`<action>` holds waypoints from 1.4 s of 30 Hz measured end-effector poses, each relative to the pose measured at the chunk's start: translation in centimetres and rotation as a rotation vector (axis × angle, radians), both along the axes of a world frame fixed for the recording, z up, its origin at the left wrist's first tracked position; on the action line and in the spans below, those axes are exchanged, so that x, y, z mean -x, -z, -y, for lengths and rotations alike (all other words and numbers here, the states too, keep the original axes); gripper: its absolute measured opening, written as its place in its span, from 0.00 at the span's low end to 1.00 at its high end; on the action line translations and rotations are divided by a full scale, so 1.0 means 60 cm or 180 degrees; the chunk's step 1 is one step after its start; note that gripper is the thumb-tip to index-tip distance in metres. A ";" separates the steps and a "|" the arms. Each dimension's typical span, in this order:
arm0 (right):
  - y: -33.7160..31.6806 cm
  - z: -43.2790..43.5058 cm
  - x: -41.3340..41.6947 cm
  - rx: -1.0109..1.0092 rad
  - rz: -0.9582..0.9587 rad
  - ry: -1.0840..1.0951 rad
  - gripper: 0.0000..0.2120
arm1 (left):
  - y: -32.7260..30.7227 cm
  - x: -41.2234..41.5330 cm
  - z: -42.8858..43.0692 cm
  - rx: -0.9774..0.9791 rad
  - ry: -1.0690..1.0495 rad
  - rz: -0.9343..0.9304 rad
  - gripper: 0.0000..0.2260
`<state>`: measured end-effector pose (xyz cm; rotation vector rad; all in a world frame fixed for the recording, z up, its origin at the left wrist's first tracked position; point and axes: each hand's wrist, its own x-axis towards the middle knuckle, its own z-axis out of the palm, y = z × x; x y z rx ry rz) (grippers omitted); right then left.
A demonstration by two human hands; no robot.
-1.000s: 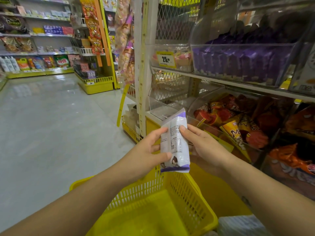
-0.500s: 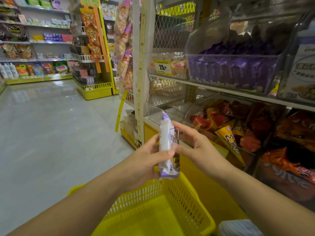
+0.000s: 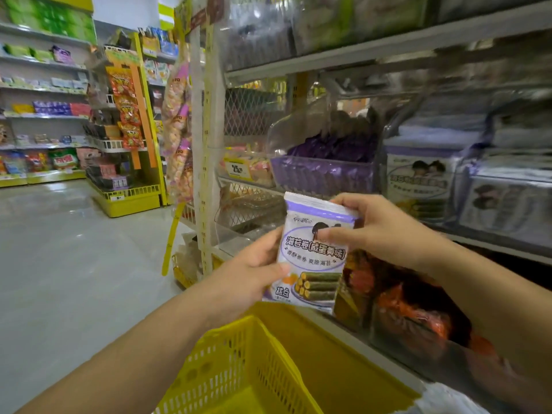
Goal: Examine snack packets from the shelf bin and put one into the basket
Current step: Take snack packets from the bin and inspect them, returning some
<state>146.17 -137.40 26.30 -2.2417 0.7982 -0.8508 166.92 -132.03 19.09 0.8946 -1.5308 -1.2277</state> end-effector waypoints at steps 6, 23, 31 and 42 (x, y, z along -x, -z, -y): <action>-0.105 -0.020 0.076 0.1438 -0.0393 0.0774 0.12 | -0.122 0.101 0.029 0.1279 -0.1155 0.0607 0.26; -0.200 0.008 0.175 0.2674 0.0692 0.1805 0.13 | -0.246 0.196 0.170 0.2014 -0.1242 0.2637 0.11; -0.188 0.017 0.194 0.2181 0.1121 0.1618 0.13 | -0.266 0.196 0.189 0.2329 -0.1139 0.3255 0.12; -0.187 0.022 0.222 0.2117 0.1627 0.1635 0.12 | -0.284 0.195 0.223 0.2835 -0.1297 0.4048 0.14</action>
